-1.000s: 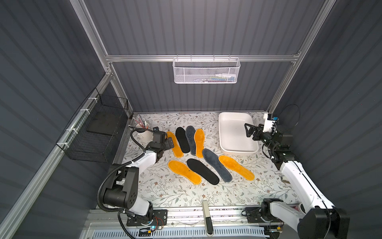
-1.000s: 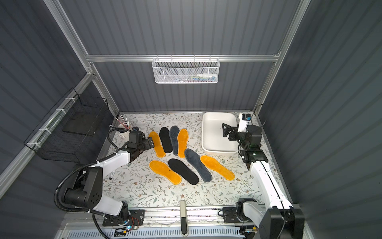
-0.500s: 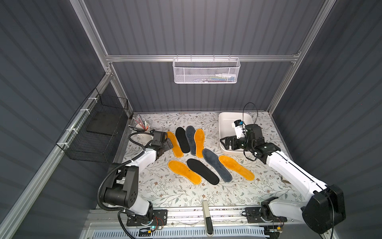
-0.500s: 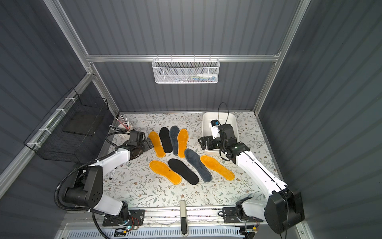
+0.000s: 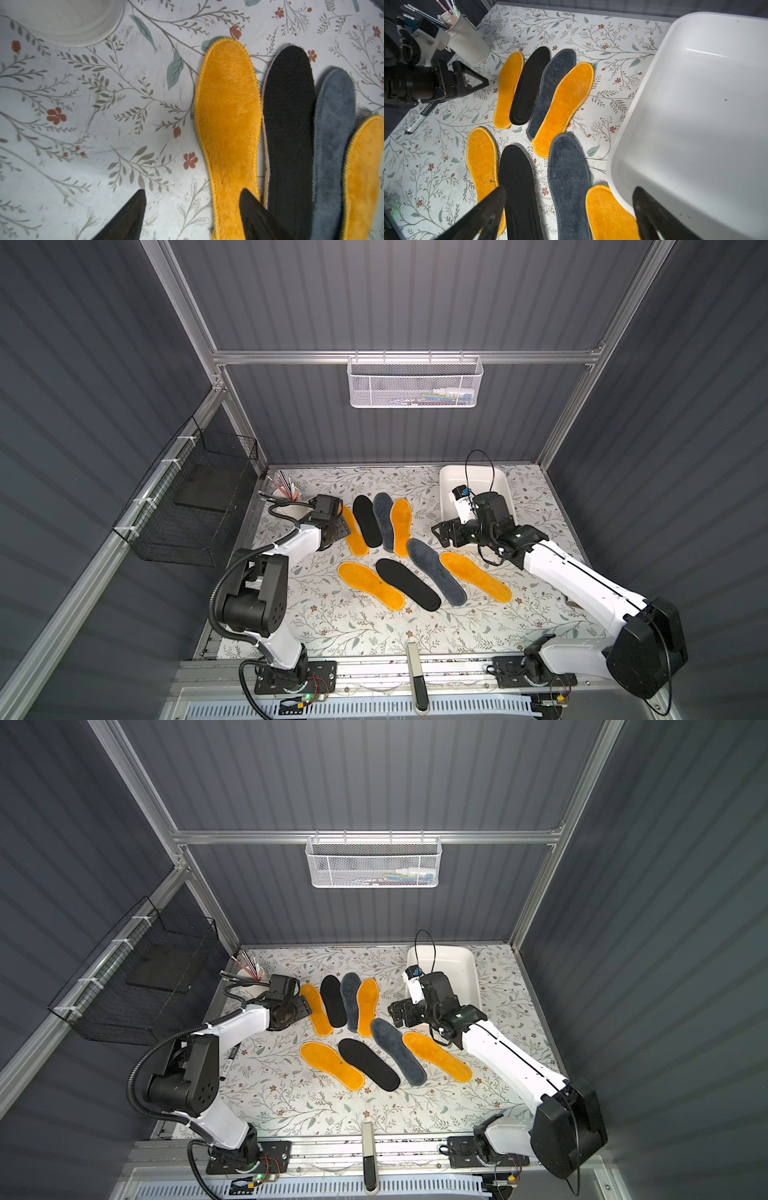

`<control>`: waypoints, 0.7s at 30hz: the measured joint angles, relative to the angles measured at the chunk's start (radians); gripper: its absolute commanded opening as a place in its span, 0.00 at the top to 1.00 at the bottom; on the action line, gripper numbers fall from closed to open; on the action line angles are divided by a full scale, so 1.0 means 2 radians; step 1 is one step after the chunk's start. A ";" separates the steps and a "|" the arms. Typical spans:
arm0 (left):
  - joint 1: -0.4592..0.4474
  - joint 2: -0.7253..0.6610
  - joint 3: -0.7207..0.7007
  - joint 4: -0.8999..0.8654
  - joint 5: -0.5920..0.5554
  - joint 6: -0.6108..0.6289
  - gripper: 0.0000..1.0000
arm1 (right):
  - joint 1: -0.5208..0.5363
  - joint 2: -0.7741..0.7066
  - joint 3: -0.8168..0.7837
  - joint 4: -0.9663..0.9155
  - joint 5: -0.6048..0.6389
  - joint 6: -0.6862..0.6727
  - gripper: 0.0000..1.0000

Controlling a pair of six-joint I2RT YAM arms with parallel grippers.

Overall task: Put the insoles into the storage box
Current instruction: Pick up the insole from the center of the board.

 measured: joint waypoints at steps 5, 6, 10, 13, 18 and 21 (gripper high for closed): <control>-0.006 0.036 0.034 -0.026 -0.001 0.000 0.40 | 0.006 0.000 0.005 0.000 -0.002 0.000 0.08; -0.009 0.042 0.039 -0.032 -0.002 0.000 0.41 | 0.006 0.000 0.005 0.000 -0.002 0.001 0.09; -0.018 0.065 0.056 -0.048 -0.008 -0.003 0.41 | 0.008 0.000 0.005 0.000 -0.014 0.002 0.09; -0.022 0.080 0.067 -0.056 -0.010 -0.007 0.40 | 0.009 0.000 0.005 0.003 -0.025 0.003 0.09; -0.027 0.101 0.085 -0.066 -0.014 -0.010 0.42 | 0.010 0.000 0.004 0.014 -0.034 0.003 0.09; -0.028 0.108 0.094 -0.071 -0.015 -0.012 0.49 | 0.010 0.000 0.004 0.017 -0.035 0.003 0.09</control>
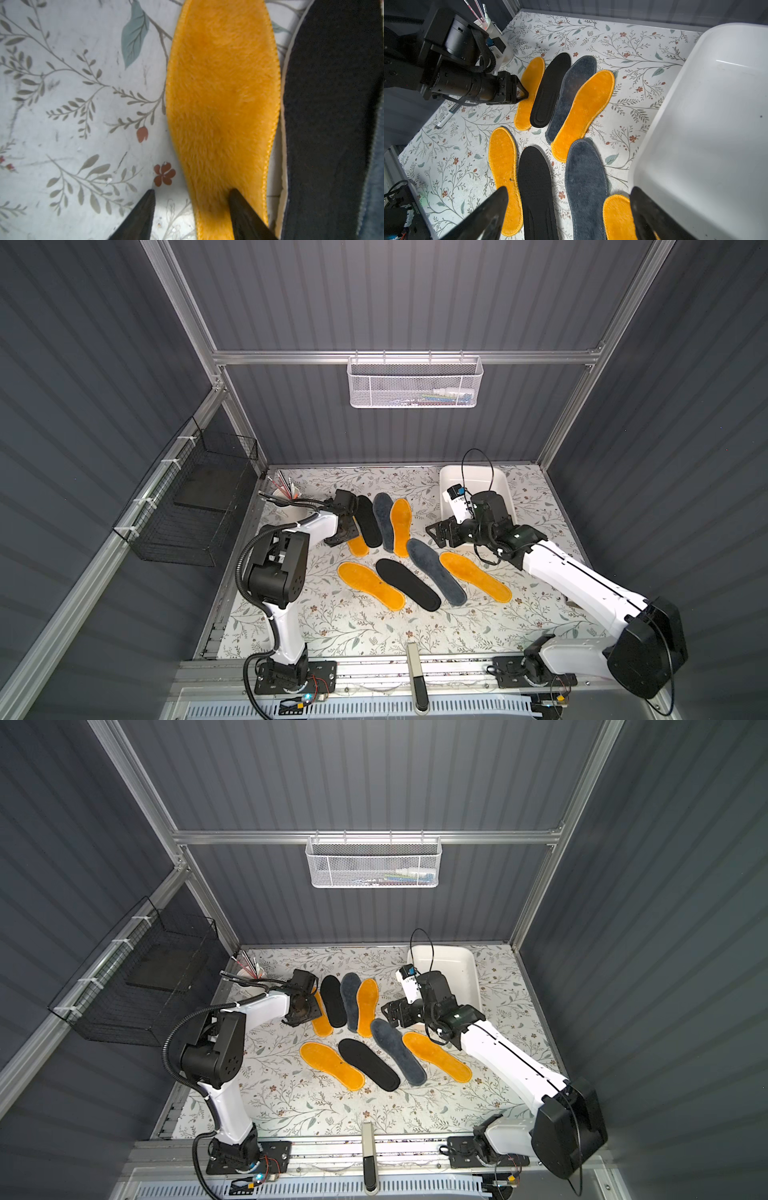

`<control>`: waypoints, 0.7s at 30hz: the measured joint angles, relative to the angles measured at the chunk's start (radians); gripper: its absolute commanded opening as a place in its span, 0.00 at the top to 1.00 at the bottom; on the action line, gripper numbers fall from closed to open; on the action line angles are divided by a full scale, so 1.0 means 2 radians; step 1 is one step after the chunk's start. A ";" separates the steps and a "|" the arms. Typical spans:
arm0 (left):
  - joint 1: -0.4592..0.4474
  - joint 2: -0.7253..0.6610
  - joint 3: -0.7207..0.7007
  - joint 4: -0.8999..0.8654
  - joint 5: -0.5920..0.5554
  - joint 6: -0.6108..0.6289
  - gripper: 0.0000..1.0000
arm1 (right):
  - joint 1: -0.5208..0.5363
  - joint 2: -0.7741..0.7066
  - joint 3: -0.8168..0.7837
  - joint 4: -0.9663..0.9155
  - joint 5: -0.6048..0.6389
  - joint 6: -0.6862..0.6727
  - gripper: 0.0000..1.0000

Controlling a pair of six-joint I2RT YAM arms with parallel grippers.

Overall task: Put the insoles into the storage box
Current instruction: Pick up the insole from the center of the board.

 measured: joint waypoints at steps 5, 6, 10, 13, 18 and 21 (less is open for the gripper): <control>0.000 0.008 0.010 -0.006 -0.002 -0.001 0.60 | 0.000 0.000 -0.007 0.008 -0.001 0.000 0.09; 0.000 0.009 0.010 -0.006 -0.002 -0.001 0.61 | 0.000 0.000 -0.009 0.009 -0.001 0.000 0.09; 0.000 0.012 0.014 -0.007 -0.004 0.001 0.64 | 0.000 0.000 -0.012 0.015 -0.001 0.000 0.09; -0.002 0.013 0.016 -0.008 -0.005 0.001 0.65 | 0.000 0.000 -0.012 0.020 -0.002 0.000 0.09; -0.002 0.013 0.015 -0.007 -0.009 0.002 0.73 | 0.000 0.000 -0.014 0.029 -0.003 0.001 0.09; -0.004 0.013 0.012 -0.003 -0.011 0.003 0.77 | 0.000 0.000 -0.016 0.031 -0.003 0.001 0.09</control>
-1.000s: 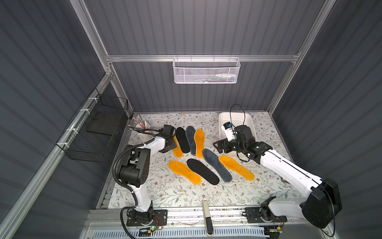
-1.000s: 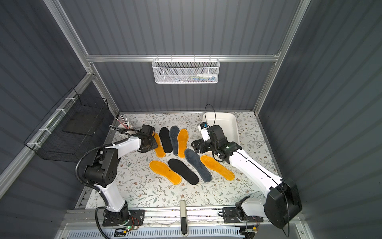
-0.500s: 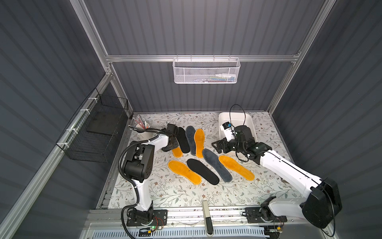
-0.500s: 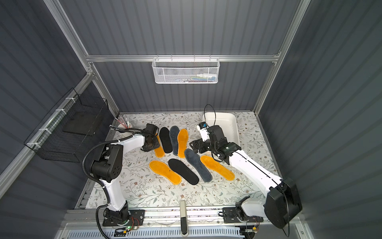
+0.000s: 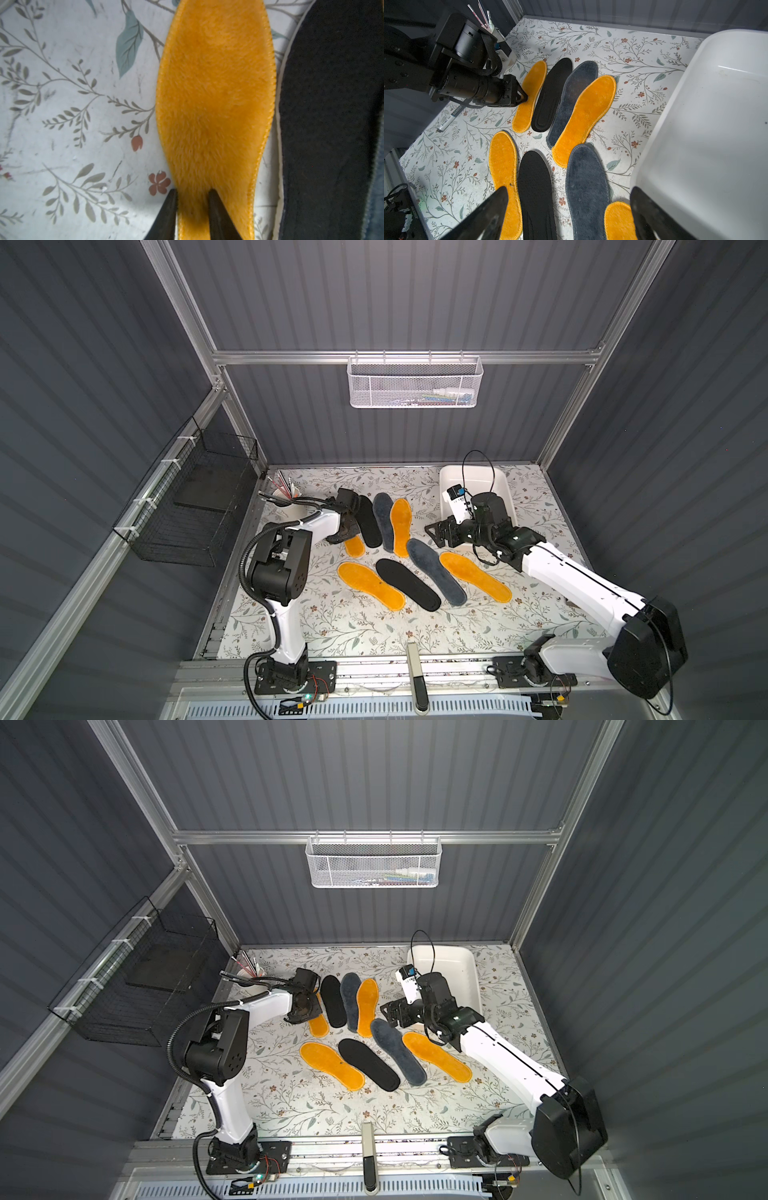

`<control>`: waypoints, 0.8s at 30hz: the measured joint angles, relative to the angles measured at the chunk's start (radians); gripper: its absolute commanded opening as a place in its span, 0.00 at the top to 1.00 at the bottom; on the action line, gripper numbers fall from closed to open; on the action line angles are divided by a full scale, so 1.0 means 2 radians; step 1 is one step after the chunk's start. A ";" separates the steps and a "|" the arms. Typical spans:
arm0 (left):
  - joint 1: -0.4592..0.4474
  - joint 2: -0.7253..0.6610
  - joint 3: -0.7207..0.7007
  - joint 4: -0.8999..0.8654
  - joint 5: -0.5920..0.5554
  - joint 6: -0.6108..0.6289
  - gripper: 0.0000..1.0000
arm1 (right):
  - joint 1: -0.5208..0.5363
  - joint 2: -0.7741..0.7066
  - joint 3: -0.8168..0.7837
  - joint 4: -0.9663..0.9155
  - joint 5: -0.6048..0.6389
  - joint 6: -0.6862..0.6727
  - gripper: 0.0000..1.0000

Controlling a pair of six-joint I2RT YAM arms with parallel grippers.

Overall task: Put the insoles into the storage box
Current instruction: Pick up the insole from the center of the board.

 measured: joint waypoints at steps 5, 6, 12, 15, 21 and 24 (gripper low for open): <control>-0.002 0.001 -0.001 0.005 -0.001 0.000 0.81 | 0.000 0.000 -0.003 0.002 0.000 0.000 0.09; -0.002 0.001 -0.001 0.005 -0.001 0.000 0.82 | 0.000 0.000 -0.004 0.002 0.000 0.000 0.08; -0.002 0.001 -0.003 0.010 -0.001 0.000 0.88 | 0.000 -0.001 -0.009 0.005 0.000 0.000 0.08; -0.002 0.001 -0.003 0.011 -0.002 0.002 0.93 | 0.000 -0.001 -0.009 0.005 0.000 0.000 0.08; -0.003 -0.002 -0.008 0.017 -0.004 0.003 1.00 | 0.000 -0.002 -0.009 0.005 0.000 0.002 0.08; -0.002 -0.006 -0.013 0.022 -0.004 0.004 1.00 | 0.000 -0.004 -0.009 0.005 0.000 0.004 0.08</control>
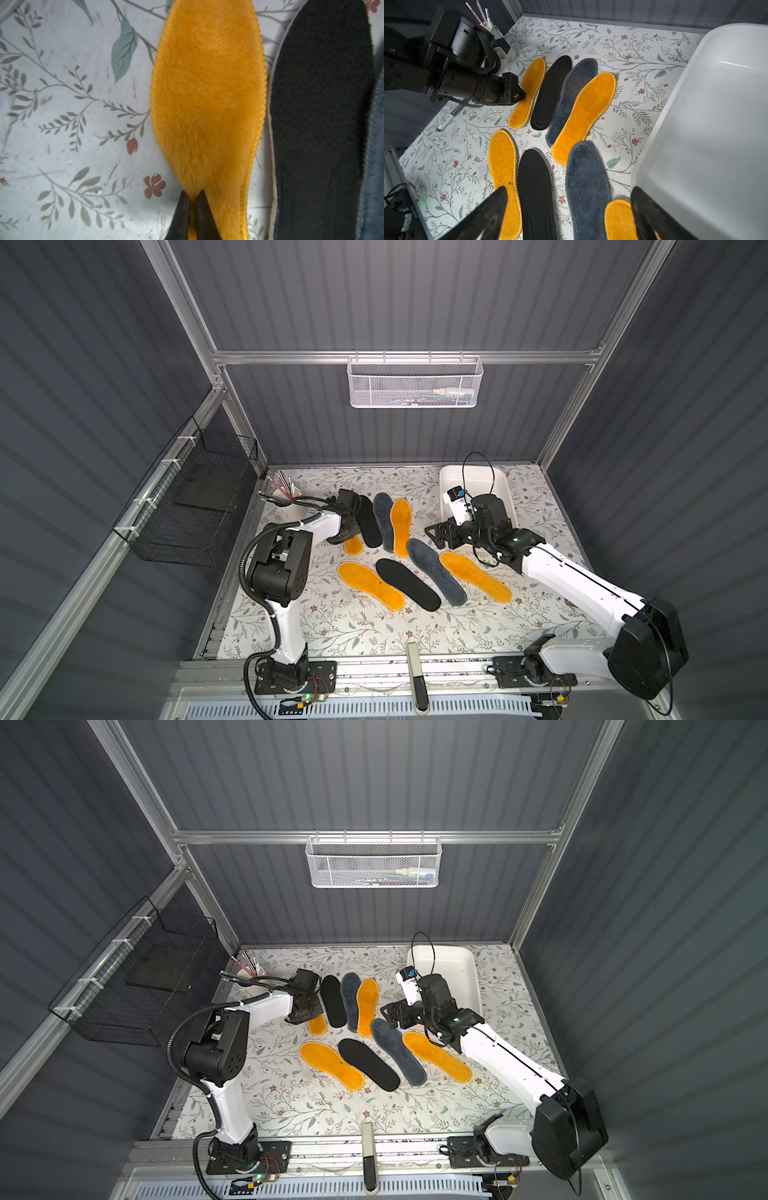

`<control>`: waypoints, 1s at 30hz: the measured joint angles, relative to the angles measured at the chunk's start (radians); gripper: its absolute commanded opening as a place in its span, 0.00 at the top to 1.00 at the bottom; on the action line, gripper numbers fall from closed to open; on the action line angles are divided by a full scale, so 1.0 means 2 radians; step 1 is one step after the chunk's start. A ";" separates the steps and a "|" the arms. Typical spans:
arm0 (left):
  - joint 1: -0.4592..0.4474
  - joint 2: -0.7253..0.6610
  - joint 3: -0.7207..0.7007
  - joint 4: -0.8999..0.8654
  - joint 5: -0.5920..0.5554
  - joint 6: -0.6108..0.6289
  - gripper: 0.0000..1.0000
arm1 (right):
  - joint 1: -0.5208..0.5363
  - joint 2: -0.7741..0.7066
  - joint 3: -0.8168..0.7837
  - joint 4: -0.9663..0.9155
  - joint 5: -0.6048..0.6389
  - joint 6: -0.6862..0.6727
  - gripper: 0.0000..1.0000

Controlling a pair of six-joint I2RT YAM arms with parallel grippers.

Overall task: Put the insoles into the storage box
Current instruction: Pick up the insole from the center of the board.

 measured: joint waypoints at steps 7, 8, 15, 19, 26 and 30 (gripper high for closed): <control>0.000 -0.020 -0.015 -0.012 -0.005 0.009 1.00 | 0.000 -0.004 0.000 -0.001 -0.008 0.011 0.08; 0.000 -0.025 -0.017 -0.017 -0.007 0.011 1.00 | 0.000 -0.004 0.000 -0.001 -0.010 0.011 0.07; 0.000 -0.108 -0.044 -0.022 -0.011 0.023 1.00 | 0.000 0.000 0.017 -0.007 -0.033 0.019 0.07; -0.002 -0.148 -0.059 -0.008 -0.007 0.033 1.00 | 0.000 0.004 0.038 -0.007 -0.044 0.023 0.07; -0.018 -0.193 -0.074 0.064 0.031 0.066 1.00 | 0.000 0.004 0.063 -0.005 -0.075 0.038 0.07; -0.029 -0.200 -0.073 0.129 0.072 0.084 1.00 | 0.000 0.001 0.075 -0.003 -0.092 0.052 0.07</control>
